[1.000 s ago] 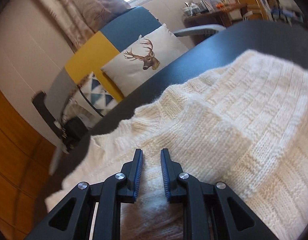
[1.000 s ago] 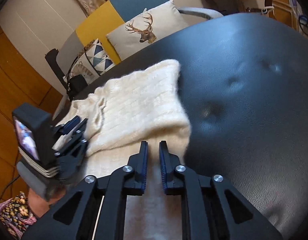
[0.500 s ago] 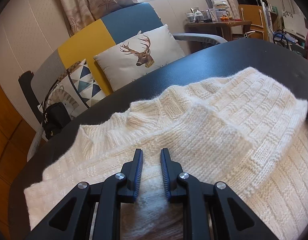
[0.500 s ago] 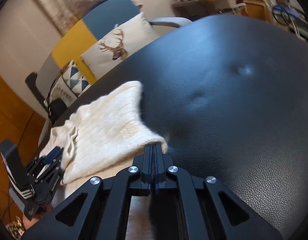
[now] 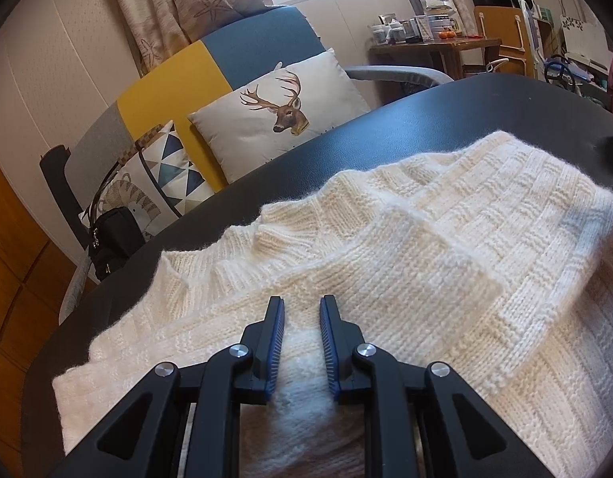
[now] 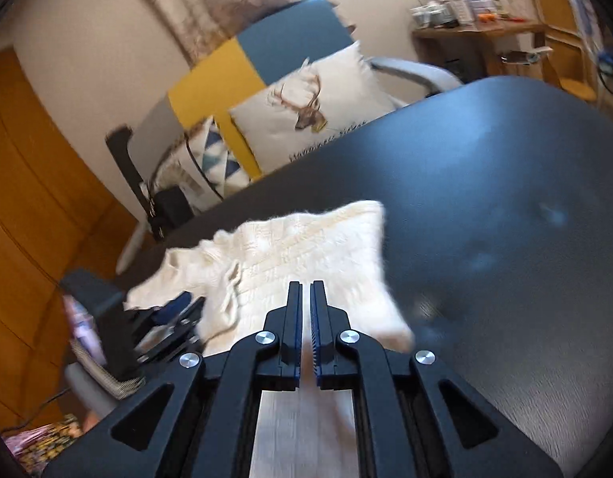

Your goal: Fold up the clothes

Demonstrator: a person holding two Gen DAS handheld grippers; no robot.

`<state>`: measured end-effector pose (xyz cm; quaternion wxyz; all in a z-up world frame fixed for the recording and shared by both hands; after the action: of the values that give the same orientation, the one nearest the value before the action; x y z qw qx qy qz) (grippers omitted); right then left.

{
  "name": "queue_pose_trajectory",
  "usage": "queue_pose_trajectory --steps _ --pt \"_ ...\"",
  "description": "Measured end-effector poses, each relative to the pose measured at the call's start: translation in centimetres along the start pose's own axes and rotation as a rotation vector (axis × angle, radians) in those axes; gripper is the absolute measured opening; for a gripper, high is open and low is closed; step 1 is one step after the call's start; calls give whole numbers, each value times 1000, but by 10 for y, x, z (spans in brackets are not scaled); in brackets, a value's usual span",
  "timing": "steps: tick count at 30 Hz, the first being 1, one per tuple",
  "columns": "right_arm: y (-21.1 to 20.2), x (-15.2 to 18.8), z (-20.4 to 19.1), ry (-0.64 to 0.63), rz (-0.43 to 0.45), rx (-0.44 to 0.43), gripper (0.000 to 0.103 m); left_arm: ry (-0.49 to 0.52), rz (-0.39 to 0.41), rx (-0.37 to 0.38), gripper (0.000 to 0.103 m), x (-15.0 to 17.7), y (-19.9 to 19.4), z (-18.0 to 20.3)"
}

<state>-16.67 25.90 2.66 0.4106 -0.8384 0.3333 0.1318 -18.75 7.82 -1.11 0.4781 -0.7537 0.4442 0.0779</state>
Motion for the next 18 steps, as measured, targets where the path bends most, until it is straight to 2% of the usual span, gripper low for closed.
queue_pose_trajectory --steps 4,5,8,9,10,18 --pt "43 -1 4 -28 -74 89 4 2 0 -2 19 0 0 0" --pt "48 -2 7 -45 -61 123 4 2 1 -2 19 0 0 1" --pt "45 -10 25 20 8 201 3 -3 2 4 19 0 0 1" --pt "43 -12 31 42 32 227 0 -4 2 5 19 0 0 1" --pt "45 -12 36 70 33 220 0 -5 2 5 19 0 0 1" --pt "52 -10 25 -20 42 299 0 -28 11 30 20 1 -3 -6"
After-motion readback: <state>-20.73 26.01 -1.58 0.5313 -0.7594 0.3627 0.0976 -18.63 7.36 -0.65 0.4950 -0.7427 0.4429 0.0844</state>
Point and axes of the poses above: each gripper's, at about its wrist camera, not at the fingertips, and y roughly the way its jaws point, z to its right, x to its underside, the point moved 4 cm from there along y, roughly the way its jaws point, and after that the axes turned 14 degrees about y, right-handed, at the moved point
